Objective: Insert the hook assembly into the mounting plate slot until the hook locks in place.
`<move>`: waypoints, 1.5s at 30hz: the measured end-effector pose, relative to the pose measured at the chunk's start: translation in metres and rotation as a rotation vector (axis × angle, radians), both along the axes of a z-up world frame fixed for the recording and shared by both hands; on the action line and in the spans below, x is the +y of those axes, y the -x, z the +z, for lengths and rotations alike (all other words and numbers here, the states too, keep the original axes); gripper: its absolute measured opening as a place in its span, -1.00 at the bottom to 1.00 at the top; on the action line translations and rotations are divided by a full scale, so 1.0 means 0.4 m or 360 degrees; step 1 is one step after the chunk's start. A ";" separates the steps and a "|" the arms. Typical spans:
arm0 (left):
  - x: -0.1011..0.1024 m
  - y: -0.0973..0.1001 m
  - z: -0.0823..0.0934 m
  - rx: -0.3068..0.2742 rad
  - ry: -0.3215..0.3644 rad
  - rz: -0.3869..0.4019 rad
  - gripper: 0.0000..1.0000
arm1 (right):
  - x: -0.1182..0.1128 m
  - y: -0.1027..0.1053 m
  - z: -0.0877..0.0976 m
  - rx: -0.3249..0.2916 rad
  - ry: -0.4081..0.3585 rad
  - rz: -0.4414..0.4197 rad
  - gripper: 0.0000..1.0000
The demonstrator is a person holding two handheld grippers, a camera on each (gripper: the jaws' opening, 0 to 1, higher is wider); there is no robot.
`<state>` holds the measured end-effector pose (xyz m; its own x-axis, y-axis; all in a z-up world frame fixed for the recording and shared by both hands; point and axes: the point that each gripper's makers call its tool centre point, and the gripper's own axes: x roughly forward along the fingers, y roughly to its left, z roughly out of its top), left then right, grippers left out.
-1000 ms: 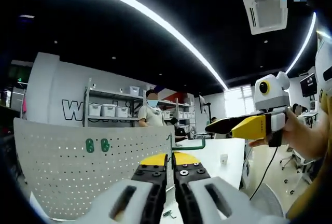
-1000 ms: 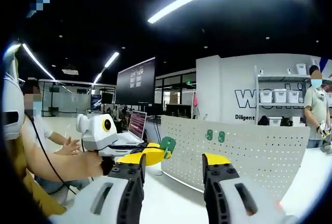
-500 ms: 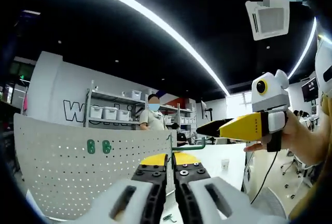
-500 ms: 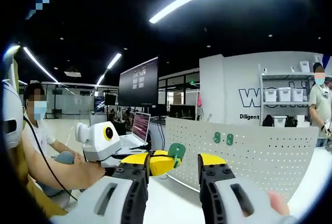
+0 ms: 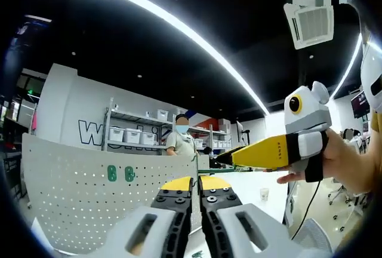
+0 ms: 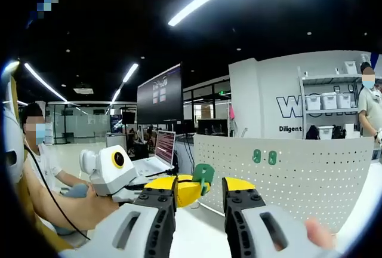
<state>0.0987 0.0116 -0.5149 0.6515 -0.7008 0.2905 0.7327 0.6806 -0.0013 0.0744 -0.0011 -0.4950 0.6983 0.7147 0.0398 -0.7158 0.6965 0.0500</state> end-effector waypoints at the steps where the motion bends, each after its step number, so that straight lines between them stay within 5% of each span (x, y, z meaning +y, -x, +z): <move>1: 0.000 0.002 0.004 -0.0005 0.0002 0.0004 -0.93 | 0.006 0.004 0.003 0.0015 -0.0027 0.0018 -0.50; 18: -0.027 0.039 0.061 -0.0149 -0.0023 0.0032 -0.93 | 0.000 0.008 0.032 0.0009 -0.0137 0.0023 -0.80; 45: -0.017 0.016 0.063 -0.0122 0.0003 0.0026 -0.93 | 0.003 -0.020 0.033 0.0032 -0.0157 0.0008 -0.96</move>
